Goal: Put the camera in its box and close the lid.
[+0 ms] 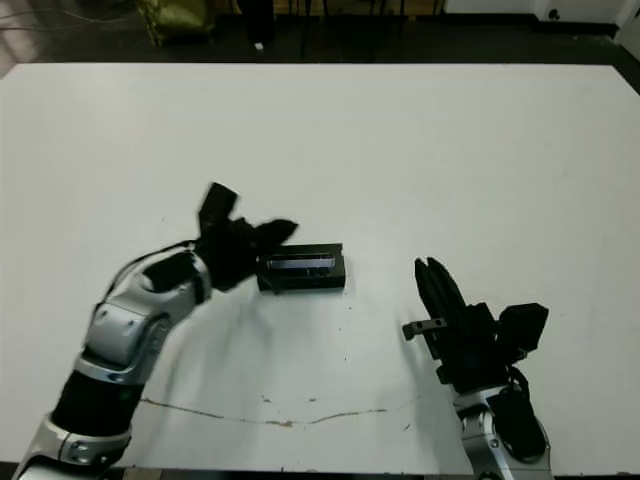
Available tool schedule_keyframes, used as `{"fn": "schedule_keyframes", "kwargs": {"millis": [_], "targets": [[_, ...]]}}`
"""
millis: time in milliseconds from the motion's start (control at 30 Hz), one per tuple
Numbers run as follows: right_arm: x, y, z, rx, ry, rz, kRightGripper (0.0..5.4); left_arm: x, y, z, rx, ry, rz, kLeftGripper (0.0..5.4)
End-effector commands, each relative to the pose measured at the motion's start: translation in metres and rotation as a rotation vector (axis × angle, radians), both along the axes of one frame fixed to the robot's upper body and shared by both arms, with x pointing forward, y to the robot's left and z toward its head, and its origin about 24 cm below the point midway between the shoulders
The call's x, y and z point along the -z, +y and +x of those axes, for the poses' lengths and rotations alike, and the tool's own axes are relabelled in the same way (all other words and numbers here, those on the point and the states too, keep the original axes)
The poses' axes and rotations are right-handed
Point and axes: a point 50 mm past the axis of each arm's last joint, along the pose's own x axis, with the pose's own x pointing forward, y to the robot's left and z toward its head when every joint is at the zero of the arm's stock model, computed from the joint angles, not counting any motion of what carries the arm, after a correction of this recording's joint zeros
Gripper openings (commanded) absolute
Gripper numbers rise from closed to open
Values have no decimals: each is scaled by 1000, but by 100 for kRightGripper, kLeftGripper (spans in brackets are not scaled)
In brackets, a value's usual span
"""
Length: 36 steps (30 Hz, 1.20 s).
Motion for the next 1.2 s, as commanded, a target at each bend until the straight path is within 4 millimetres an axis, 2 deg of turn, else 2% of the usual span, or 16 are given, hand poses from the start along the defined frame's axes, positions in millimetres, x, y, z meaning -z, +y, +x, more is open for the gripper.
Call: {"fn": "schedule_keyframes", "kwargs": {"millis": [33,300,500,600,767,1000,1200], "targets": [[2,-1,0,27,0,-15,0,1,19,-7,-85,-10,-33,3],[-7,-1,3,47,-58,47,0,-2,67,-26,-265,-179,-109,3],[-11,-11,8,163,-70,-84,0,16,101,-37,-449,-374,-89,3],[-3,-23,16,239,-39,-133,0,25,106,-42,-492,-421,-93,3],[12,-37,34,280,-32,-98,0,32,110,-45,-570,-452,-155,3],[17,-38,40,343,-58,-271,0,39,106,-42,-624,-443,-239,3],[20,-36,41,332,-52,-294,0,44,106,-39,-639,-447,-218,3]]}}
